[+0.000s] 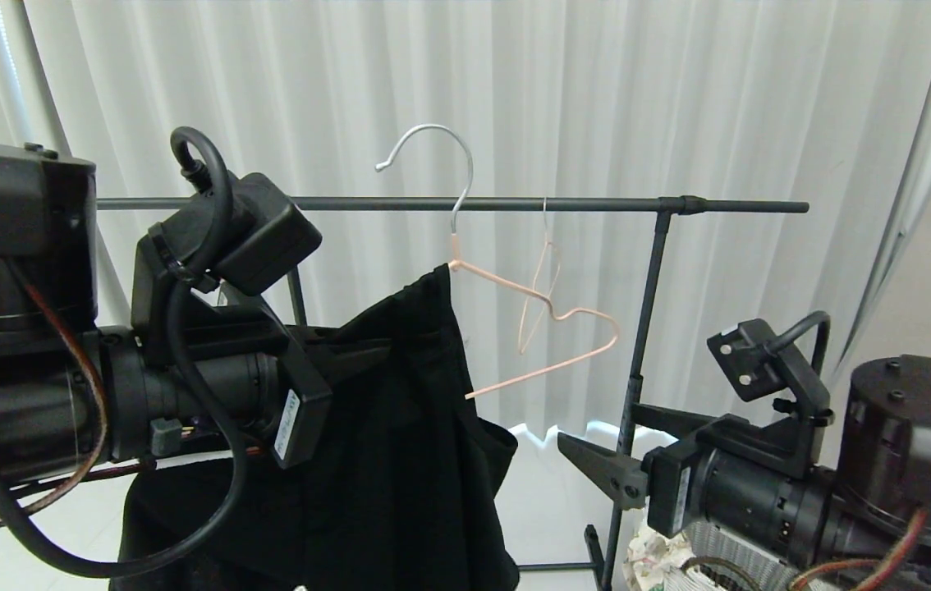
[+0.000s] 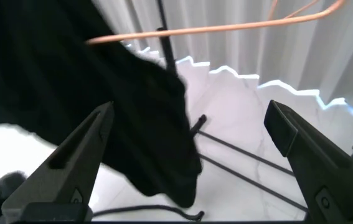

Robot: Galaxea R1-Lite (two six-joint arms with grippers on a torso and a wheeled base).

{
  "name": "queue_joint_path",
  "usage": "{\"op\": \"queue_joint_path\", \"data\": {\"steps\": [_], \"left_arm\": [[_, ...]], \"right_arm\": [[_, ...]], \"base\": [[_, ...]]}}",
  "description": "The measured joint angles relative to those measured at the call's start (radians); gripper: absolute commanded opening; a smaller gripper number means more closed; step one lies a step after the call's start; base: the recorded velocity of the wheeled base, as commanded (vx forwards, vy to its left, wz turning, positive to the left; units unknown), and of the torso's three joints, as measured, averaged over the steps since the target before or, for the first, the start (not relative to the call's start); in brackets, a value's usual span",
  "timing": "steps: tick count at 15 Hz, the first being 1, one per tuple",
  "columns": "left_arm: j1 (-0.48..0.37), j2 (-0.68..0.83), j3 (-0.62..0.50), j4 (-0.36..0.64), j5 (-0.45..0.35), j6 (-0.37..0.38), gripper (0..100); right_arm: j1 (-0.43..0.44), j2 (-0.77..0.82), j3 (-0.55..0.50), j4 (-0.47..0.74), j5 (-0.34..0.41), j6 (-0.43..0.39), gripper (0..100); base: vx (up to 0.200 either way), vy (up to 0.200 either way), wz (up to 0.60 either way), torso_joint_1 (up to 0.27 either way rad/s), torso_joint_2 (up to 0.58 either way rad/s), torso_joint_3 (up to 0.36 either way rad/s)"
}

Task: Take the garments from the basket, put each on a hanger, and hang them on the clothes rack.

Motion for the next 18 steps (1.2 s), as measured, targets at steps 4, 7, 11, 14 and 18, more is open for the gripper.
{"op": "queue_joint_path", "data": {"steps": [4, 7, 11, 14, 18], "left_arm": [[-0.020, -0.003, -0.007, 0.000, -0.002, 0.001, 0], [-0.047, -0.006, -0.024, 0.001, -0.002, 0.000, 0], [-0.061, -0.007, -0.060, 0.001, -0.002, 0.000, 0], [-0.062, -0.011, -0.075, 0.000, -0.003, 0.000, 0], [-0.061, -0.018, -0.072, 0.000, 0.000, 0.000, 0]], "right_arm": [[-0.013, 0.066, -0.024, -0.001, 0.002, -0.001, 100], [-0.011, 0.100, -0.033, -0.002, 0.004, -0.001, 100], [0.014, 0.131, -0.020, 0.001, 0.002, -0.001, 100], [0.024, 0.143, 0.020, 0.003, -0.011, 0.000, 100], [0.021, 0.148, 0.038, 0.003, -0.067, -0.001, 0]], "base": [[0.000, 0.000, 0.00, 0.000, 0.00, 0.000], [0.000, 0.000, 0.00, 0.000, 0.00, 0.000], [0.000, 0.000, 0.00, 0.000, 0.00, 0.000], [0.000, 0.000, 0.00, 0.000, 0.00, 0.000], [0.000, 0.000, 0.00, 0.000, 0.00, 0.000]]}}
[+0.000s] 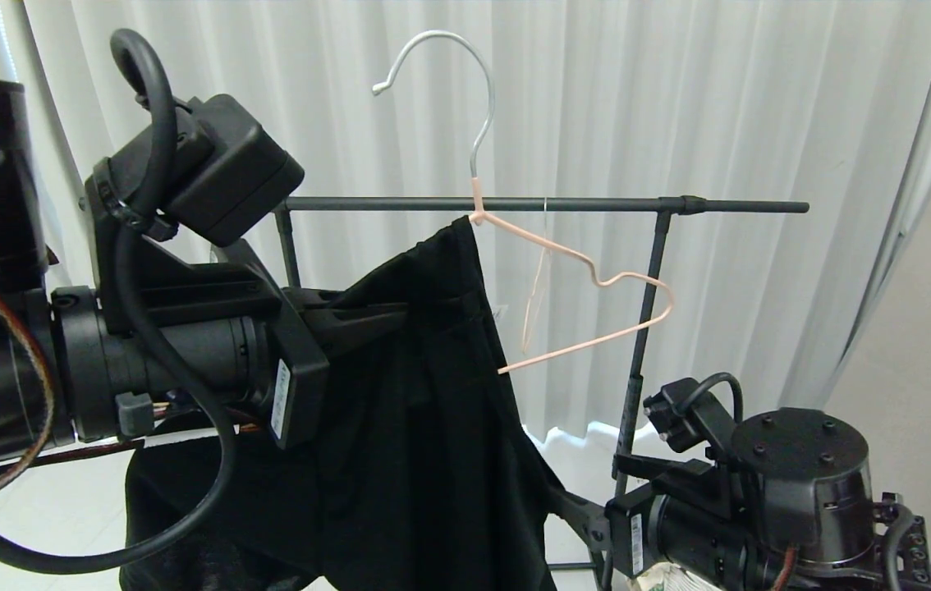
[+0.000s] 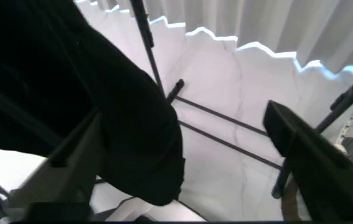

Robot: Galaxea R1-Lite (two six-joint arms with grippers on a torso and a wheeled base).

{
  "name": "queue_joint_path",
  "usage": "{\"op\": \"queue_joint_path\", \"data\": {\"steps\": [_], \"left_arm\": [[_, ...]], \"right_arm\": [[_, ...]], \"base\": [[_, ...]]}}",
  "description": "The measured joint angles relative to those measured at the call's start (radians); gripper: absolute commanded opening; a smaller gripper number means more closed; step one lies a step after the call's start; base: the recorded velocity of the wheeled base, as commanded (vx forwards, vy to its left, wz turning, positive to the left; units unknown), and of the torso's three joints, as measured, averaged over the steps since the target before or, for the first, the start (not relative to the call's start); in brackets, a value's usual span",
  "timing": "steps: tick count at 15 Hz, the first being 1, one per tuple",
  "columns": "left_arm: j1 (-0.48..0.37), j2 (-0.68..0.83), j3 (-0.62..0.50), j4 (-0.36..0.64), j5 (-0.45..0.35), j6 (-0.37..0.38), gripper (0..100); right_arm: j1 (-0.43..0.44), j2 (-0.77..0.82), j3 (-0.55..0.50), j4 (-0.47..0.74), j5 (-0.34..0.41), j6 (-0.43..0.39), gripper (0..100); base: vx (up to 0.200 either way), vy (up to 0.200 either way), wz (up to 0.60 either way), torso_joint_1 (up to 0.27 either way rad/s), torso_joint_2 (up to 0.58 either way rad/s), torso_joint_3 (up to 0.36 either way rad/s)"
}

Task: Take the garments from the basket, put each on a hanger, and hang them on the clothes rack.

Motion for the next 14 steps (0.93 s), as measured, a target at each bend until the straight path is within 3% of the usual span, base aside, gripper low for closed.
{"op": "queue_joint_path", "data": {"steps": [4, 10, 14], "left_arm": [[0.019, -0.002, 0.031, 0.000, 0.003, 0.000, 0], [0.038, -0.009, 0.074, 0.000, 0.003, 0.000, 0], [0.039, -0.022, 0.166, -0.001, -0.001, 0.002, 0]], "right_arm": [[-0.042, -0.004, 0.007, 0.000, -0.041, -0.015, 0], [-0.218, -0.050, 0.052, -0.001, -0.048, -0.091, 0], [-0.338, -0.090, 0.031, -0.004, -0.024, -0.150, 0]], "base": [[0.000, 0.000, 0.00, 0.000, 0.00, 0.000], [0.000, 0.000, 0.00, 0.000, 0.00, 0.000], [0.000, 0.000, 0.00, 0.000, 0.00, 0.000]]}}
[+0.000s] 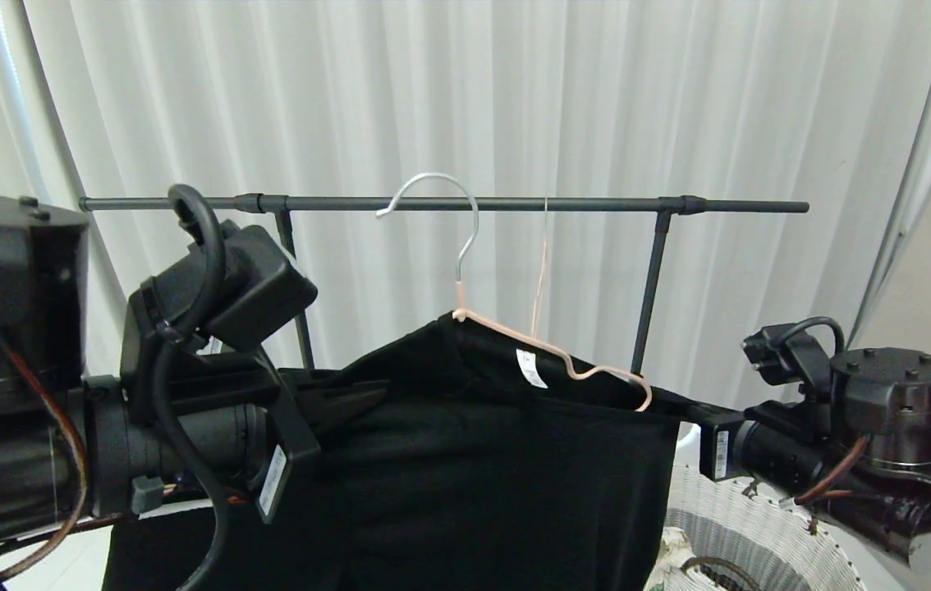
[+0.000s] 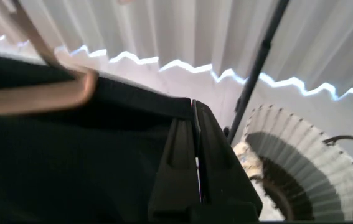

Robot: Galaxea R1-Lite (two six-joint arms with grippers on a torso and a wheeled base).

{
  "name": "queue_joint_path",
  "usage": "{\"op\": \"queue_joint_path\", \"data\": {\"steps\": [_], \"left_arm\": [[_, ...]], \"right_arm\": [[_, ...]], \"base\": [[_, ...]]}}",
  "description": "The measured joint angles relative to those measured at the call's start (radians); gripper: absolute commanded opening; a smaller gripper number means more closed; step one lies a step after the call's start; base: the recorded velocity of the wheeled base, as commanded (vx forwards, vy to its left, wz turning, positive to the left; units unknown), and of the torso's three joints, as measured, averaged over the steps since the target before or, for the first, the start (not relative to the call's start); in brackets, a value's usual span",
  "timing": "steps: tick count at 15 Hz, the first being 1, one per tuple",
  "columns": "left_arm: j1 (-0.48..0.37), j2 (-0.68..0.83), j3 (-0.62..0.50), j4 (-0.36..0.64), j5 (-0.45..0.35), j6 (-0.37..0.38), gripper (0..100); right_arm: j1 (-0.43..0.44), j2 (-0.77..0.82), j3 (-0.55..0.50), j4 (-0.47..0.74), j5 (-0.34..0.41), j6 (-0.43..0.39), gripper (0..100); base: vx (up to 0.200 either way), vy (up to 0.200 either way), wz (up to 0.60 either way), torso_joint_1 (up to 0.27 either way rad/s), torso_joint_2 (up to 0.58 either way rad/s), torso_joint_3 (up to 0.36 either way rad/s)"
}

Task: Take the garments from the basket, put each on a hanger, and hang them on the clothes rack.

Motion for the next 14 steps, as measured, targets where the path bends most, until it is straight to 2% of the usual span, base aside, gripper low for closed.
{"op": "queue_joint_path", "data": {"steps": [2, 6, 7, 10, 14], "left_arm": [[0.000, 0.008, 0.039, 0.000, 0.003, 0.000, 0], [0.000, 0.054, 0.057, 0.000, 0.006, -0.010, 0], [0.000, 0.065, 0.057, 0.000, 0.006, -0.011, 0], [0.004, 0.088, 0.052, 0.001, 0.004, -0.017, 0], [0.002, 0.094, 0.051, -0.026, -0.003, -0.031, 0]], "right_arm": [[-0.016, -0.031, -0.005, 0.003, 0.035, -0.020, 0], [-0.021, -0.078, -0.007, 0.036, 0.058, -0.061, 0], [-0.021, -0.091, -0.009, 0.074, 0.074, -0.072, 100], [-0.020, -0.152, -0.032, 0.216, 0.131, -0.086, 100], [-0.021, -0.201, -0.044, 0.223, 0.166, -0.113, 100]], "base": [[0.000, 0.000, 0.00, 0.000, 0.00, 0.000], [0.000, 0.000, 0.00, 0.000, 0.00, 0.000], [0.000, 0.000, 0.00, 0.000, 0.00, 0.000], [0.000, 0.000, 0.00, 0.000, 0.00, 0.000], [0.000, 0.000, 0.00, 0.000, 0.00, 0.000]]}}
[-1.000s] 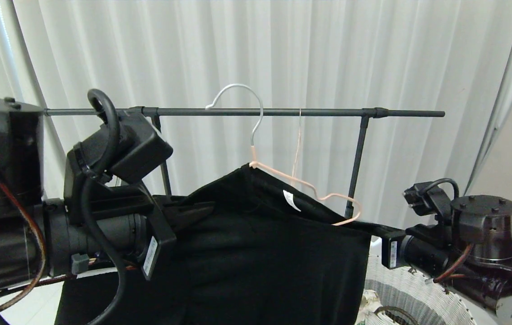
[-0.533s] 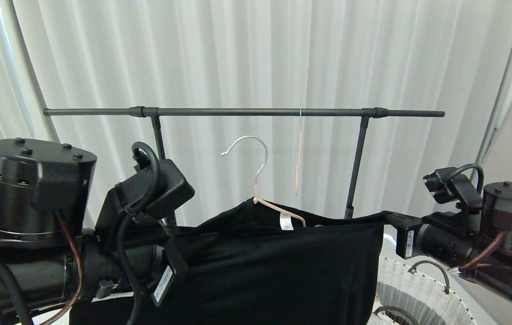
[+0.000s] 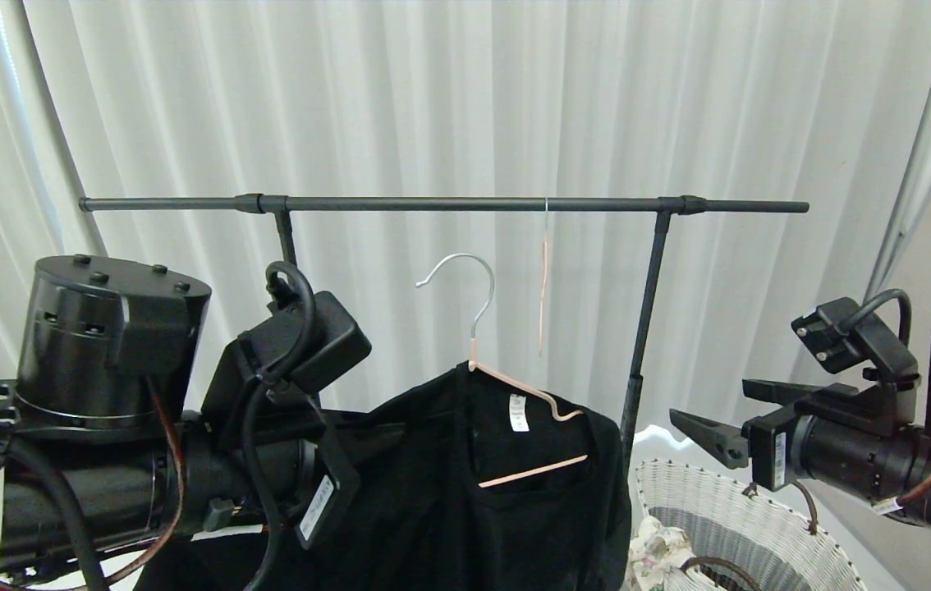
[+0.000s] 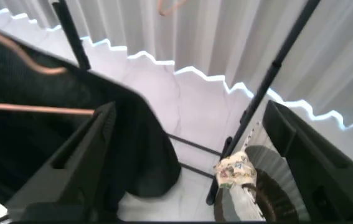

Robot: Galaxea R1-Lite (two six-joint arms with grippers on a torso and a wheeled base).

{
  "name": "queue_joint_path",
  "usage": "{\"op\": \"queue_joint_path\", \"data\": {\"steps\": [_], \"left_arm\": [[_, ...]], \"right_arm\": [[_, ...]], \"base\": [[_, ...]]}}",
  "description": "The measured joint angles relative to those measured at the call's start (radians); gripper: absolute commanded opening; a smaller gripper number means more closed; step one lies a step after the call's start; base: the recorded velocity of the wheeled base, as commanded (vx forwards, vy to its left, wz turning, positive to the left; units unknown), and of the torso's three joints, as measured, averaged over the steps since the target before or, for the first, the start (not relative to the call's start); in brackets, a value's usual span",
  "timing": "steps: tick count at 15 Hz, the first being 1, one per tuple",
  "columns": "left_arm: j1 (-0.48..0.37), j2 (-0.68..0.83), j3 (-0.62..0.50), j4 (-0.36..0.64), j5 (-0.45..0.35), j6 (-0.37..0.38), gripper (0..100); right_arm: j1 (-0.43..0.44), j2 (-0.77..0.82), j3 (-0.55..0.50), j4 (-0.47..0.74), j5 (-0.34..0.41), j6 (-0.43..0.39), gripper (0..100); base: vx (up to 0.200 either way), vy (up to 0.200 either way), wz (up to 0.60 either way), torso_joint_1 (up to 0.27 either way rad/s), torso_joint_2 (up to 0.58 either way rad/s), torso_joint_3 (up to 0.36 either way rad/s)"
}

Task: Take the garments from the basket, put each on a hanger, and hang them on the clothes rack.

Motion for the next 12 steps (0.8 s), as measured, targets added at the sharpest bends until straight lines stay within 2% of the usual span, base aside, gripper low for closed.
{"op": "queue_joint_path", "data": {"steps": [3, 6, 7, 10, 12], "left_arm": [[-0.002, 0.000, 0.004, -0.028, -0.009, -0.002, 0], [-0.002, -0.010, 0.005, -0.049, -0.097, -0.002, 0], [-0.002, -0.014, 0.009, -0.068, -0.148, 0.000, 0], [0.000, -0.024, 0.055, -0.160, -0.184, 0.007, 0], [0.000, -0.035, 0.113, -0.227, -0.222, 0.017, 0]], "right_arm": [[-0.001, -0.025, 0.000, 0.003, 0.044, -0.058, 100], [-0.001, -0.043, -0.013, 0.029, 0.111, -0.143, 100], [-0.001, -0.055, -0.033, 0.091, 0.143, -0.169, 100], [0.011, -0.100, -0.147, 0.334, 0.287, -0.264, 100], [0.049, -0.111, -0.248, 0.444, 0.342, -0.294, 100]], "base": [[0.000, 0.000, 0.00, 0.000, 0.00, 0.000], [0.000, 0.000, 0.00, 0.000, 0.00, 0.000], [0.000, 0.000, 0.00, 0.000, 0.00, 0.000], [0.000, 0.000, 0.00, 0.000, 0.00, 0.000], [0.000, 0.000, 0.00, 0.000, 0.00, 0.000]]}}
